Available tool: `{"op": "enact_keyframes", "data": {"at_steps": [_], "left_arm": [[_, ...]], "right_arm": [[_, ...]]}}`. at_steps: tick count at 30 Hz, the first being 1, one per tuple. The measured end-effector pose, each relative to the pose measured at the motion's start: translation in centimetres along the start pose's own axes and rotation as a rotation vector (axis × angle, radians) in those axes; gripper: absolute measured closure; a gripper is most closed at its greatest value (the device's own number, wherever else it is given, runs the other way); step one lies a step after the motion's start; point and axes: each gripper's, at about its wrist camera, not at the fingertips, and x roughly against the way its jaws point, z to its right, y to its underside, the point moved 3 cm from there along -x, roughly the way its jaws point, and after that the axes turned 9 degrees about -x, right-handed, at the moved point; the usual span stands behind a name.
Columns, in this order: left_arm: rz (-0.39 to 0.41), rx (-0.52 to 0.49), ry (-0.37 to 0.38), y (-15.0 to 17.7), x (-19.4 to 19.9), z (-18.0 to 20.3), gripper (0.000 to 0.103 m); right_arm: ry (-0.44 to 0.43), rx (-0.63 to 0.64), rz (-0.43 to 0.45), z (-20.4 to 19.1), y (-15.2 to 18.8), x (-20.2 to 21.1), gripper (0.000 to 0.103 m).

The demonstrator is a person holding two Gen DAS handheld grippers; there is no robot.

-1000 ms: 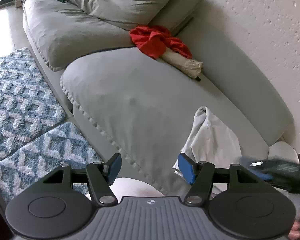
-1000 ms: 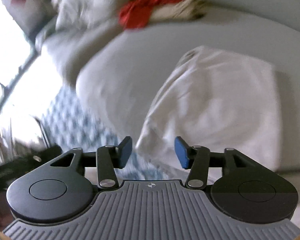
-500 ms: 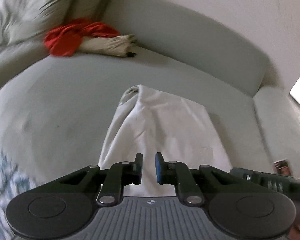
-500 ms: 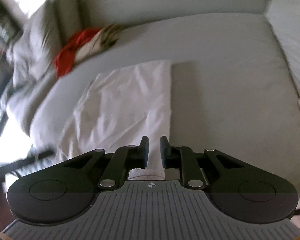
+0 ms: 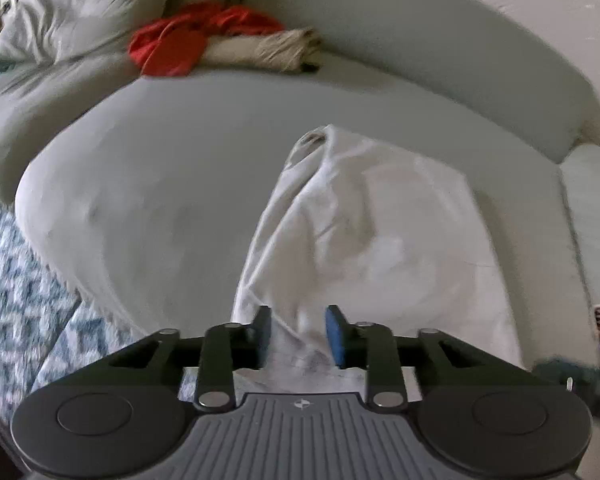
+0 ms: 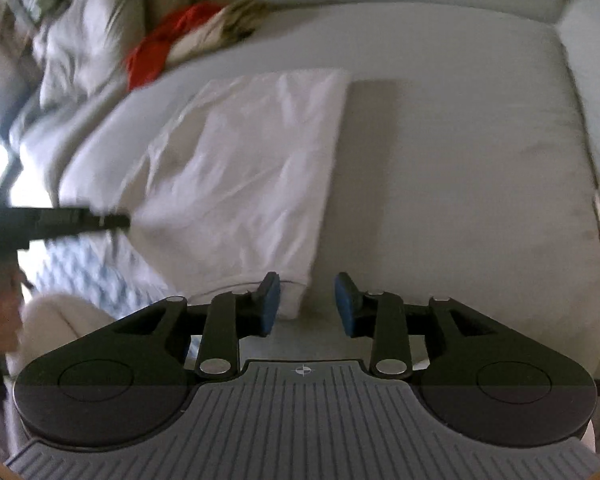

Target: Fold clothes

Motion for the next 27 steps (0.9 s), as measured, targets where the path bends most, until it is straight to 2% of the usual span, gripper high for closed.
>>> {"op": "enact_keyframes", "data": {"at_steps": [2, 5, 8, 10, 13, 15, 17, 19, 22, 24, 25, 26, 27], "left_arm": [[0.036, -0.017, 0.035, -0.6, 0.6, 0.9, 0.069], [0.09, -0.058, 0.106, -2.6, -0.2, 2.6, 0.068], [0.108, -0.109, 0.12, -5.2, -2.8, 4.4, 0.074], [0.105, -0.107, 0.13, -6.5, -4.7, 5.2, 0.076], [0.134, -0.109, 0.096, -6.9, -6.6, 5.1, 0.081], [0.129, -0.065, 0.091, -6.1, -7.7, 4.0, 0.087], [0.082, 0.021, 0.087, -6.0, -8.6, 2.7, 0.089], [0.059, 0.063, 0.08, -6.1, -9.0, 1.6, 0.09], [0.05, 0.119, 0.092, -6.2, -9.3, 0.5, 0.093], [0.071, 0.131, 0.069, -6.1, -8.8, 0.3, 0.093], [0.093, 0.125, 0.038, -6.3, -8.5, 0.3, 0.093], [0.116, 0.119, 0.007, -6.4, -8.1, 0.3, 0.094], [0.139, 0.13, 0.024, -6.6, -7.8, 0.2, 0.093]], "right_arm": [[-0.011, -0.043, 0.054, 0.4, -1.2, 0.1, 0.064], [-0.047, -0.087, 0.091, 0.3, -3.2, -1.1, 0.062], [-0.088, -0.066, 0.109, -1.0, -5.2, -3.2, 0.062], [-0.118, -0.042, 0.105, -2.1, -6.4, -5.0, 0.062], [-0.18, -0.009, 0.065, -3.5, -7.4, -7.8, 0.062], [-0.2, 0.008, 0.039, -3.9, -7.3, -9.2, 0.062], [-0.169, 0.048, 0.03, -3.7, -6.7, -10.3, 0.067], [-0.141, 0.068, 0.036, -3.2, -6.3, -10.8, 0.078], [-0.117, 0.034, 0.07, -1.8, -6.3, -10.1, 0.078], [-0.076, -0.004, 0.086, -0.8, -6.6, -9.4, 0.077], [-0.024, -0.012, 0.092, -0.4, -6.7, -9.3, 0.071], [-0.01, -0.03, 0.093, -0.1, -6.8, -9.1, 0.069], [-0.007, -0.052, 0.093, 0.3, -6.8, -8.9, 0.069]]}}
